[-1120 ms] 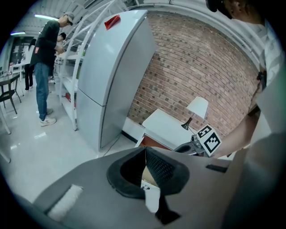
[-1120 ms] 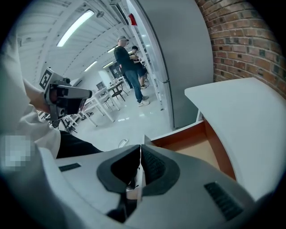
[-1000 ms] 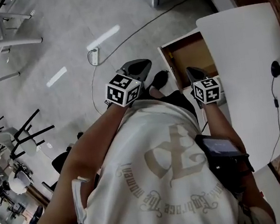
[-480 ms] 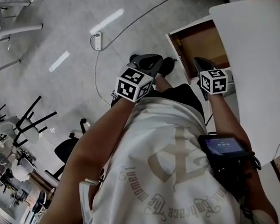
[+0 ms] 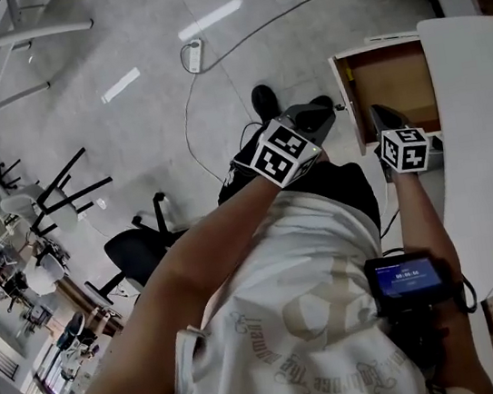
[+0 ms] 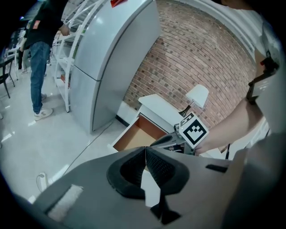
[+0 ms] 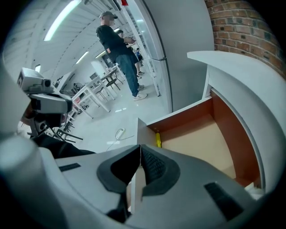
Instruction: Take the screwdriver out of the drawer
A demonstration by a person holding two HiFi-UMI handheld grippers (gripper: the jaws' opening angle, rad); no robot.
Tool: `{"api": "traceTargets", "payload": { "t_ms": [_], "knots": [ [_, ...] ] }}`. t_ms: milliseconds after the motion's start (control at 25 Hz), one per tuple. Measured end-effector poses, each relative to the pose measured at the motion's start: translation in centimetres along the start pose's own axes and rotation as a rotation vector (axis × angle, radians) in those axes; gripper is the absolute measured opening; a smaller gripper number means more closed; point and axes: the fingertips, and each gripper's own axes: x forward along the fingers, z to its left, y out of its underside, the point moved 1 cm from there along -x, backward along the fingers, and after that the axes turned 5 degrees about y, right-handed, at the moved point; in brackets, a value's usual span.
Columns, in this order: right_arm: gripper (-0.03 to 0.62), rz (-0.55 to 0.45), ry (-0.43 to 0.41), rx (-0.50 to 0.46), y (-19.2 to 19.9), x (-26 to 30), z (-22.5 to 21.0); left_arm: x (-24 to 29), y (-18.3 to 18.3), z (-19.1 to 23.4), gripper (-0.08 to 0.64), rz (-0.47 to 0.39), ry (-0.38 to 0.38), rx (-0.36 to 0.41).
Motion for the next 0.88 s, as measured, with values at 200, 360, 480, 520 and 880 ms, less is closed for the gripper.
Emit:
{"api": "traceTargets", "payload": {
  "t_ms": [200, 360, 480, 520, 880],
  "knots": [
    [0.008, 0.016, 0.008, 0.003, 0.6, 1.5, -0.9, 1.8, 0.6, -0.1, 0.006, -0.005, 0.01, -0.034],
    [0.008, 0.021, 0.015, -0.003, 1.1, 2.9, -1.7, 3.1, 1.3, 0.1, 0.006, -0.005, 0.023, -0.039],
    [0.008, 0.022, 0.016, 0.0, 1.6, 4.0, -2.1, 3.5, 1.4, 0.8, 0.006, -0.006, 0.022, -0.044],
    [0.008, 0.019, 0.017, 0.002, 1.6, 4.3, -2.3, 3.6, 1.3, 1.2, 0.006, -0.006, 0.019, -0.044],
    [0.009, -0.009, -0.009, 0.012, 1.8, 5.7, -2.8, 4.1, 1.6, 2.2, 0.006, 0.028, 0.004, -0.032]
  ]
}}
